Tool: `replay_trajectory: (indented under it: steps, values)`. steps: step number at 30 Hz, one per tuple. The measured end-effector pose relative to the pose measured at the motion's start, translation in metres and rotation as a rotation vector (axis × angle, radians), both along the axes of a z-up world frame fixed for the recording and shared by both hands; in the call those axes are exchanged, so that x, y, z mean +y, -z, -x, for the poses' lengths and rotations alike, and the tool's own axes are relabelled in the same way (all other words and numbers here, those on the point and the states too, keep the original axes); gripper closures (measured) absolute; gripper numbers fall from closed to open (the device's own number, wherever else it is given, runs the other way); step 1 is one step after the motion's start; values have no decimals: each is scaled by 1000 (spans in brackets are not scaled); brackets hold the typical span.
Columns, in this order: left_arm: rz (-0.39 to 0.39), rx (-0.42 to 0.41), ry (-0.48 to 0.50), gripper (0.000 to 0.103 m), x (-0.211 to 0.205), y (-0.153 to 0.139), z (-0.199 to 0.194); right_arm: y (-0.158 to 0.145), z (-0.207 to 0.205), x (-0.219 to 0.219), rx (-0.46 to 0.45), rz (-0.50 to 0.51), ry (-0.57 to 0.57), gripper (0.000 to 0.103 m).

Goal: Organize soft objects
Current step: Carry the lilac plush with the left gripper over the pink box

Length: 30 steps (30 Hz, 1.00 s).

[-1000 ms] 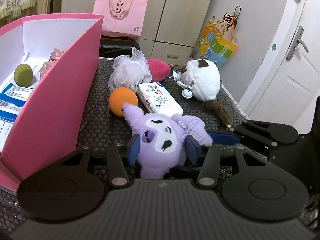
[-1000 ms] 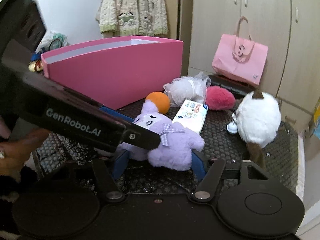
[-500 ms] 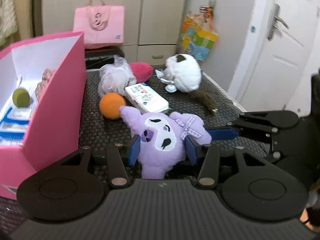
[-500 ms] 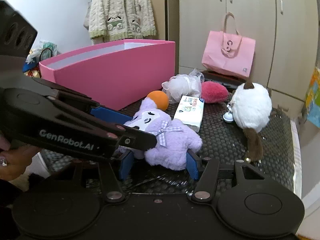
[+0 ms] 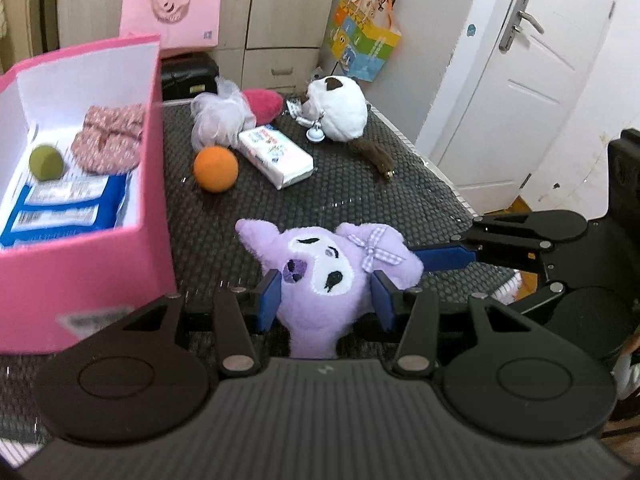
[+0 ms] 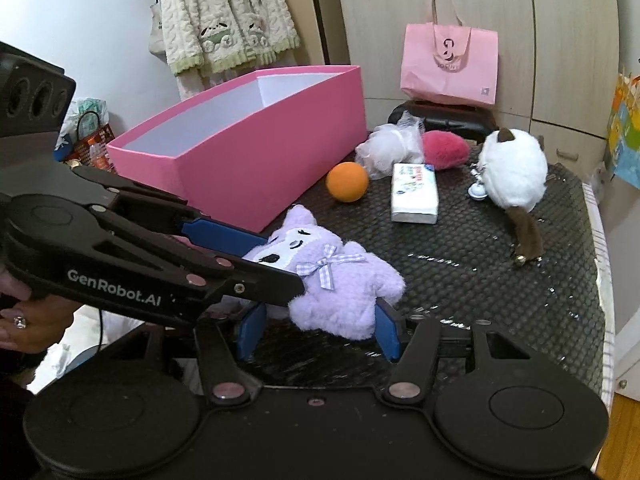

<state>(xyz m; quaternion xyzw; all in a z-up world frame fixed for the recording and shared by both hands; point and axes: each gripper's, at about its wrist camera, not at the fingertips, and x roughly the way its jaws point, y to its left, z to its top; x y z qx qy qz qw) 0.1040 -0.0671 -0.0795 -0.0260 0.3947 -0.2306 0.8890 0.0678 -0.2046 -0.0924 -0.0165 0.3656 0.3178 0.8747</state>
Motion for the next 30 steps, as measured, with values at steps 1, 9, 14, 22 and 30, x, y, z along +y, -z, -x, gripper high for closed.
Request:
replay_trajectory:
  steps: [1, 9, 14, 22, 30]
  values:
    - [6, 9, -1, 56, 4, -1, 3, -1, 2, 2, 18, -7, 2, 41]
    - [25, 48, 8, 56, 29, -15, 20, -18, 18, 16, 51, -35, -25, 42]
    - [29, 75, 12, 56, 47, -28, 32, -32, 30, 30, 69, -35, -56, 44]
    - [29, 81, -16, 56, 81, -55, 59, -59, 52, 59, 49, -33, -130, 45]
    - [62, 48, -89, 56, 123, -87, 76, -95, 58, 94, -28, -26, -221, 45]
